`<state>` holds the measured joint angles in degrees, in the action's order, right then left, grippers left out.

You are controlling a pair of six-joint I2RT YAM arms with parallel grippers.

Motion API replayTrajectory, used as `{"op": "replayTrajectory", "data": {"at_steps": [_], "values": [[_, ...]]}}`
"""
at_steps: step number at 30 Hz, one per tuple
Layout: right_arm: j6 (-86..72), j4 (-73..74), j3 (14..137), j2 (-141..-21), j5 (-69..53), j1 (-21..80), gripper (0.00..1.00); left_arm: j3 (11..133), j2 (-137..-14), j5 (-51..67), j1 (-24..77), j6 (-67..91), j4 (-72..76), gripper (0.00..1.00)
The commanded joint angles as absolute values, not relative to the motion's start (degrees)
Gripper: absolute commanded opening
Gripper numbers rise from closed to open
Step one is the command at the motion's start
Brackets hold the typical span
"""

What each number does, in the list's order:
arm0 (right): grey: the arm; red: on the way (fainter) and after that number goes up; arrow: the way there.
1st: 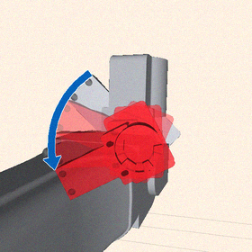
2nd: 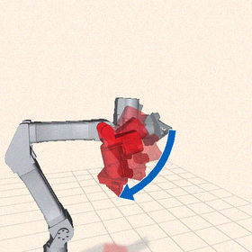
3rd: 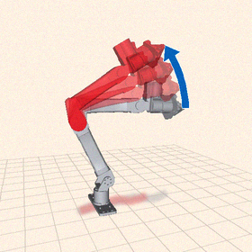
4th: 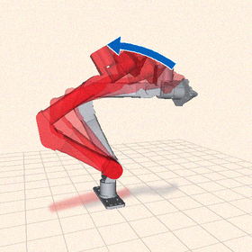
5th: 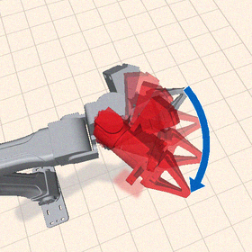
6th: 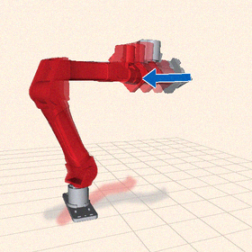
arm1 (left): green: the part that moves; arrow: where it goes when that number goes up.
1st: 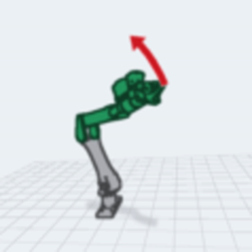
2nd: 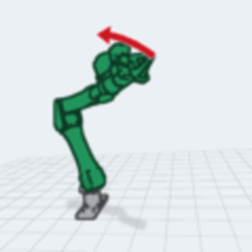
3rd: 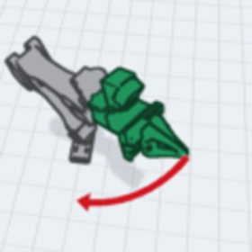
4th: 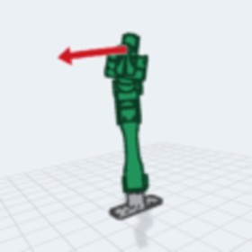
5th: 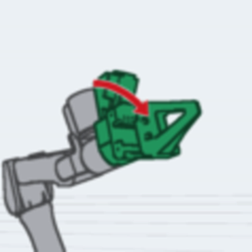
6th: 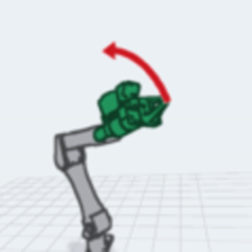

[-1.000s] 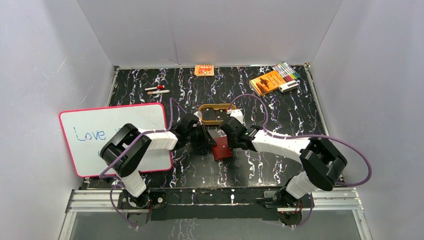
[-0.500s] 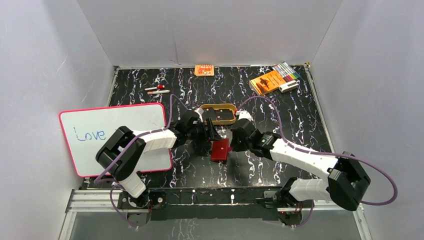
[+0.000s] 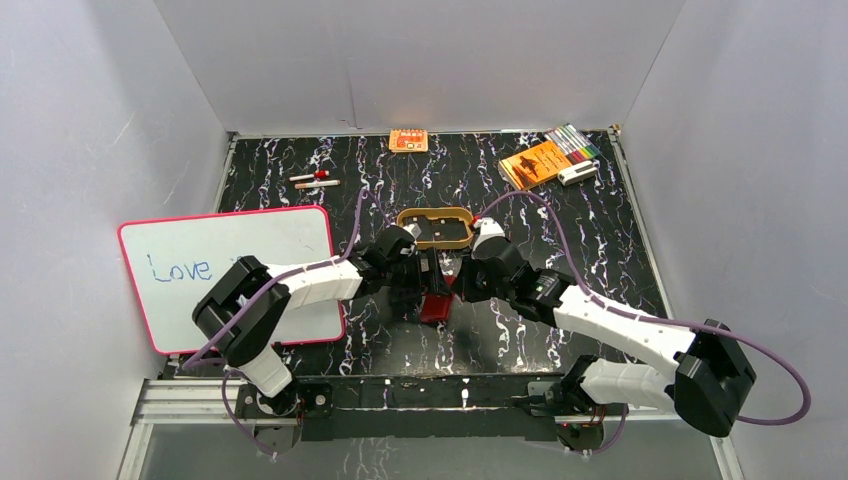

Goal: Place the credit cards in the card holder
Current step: Open the card holder at the center of the board.

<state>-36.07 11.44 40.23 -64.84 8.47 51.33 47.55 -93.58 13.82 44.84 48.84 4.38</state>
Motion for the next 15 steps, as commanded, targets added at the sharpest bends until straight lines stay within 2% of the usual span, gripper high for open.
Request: {"op": "replayTrajectory", "data": {"at_steps": [1, 12, 15], "values": [[-35.7, 5.1, 39.5, -62.4, 6.3, 51.0, 0.0, 48.2, -89.4, 12.0, 44.7, 48.9, 1.8, 0.81], [-35.9, 1.5, 38.3, -58.6, 4.7, 51.1, 0.0, 48.1, -86.3, 10.2, 44.7, 49.1, 1.0, 0.82], [-35.9, 3.1, 38.6, -59.6, 5.5, 51.0, 0.0, 47.7, -87.1, 9.4, 44.7, 48.8, 0.4, 0.8]]}}
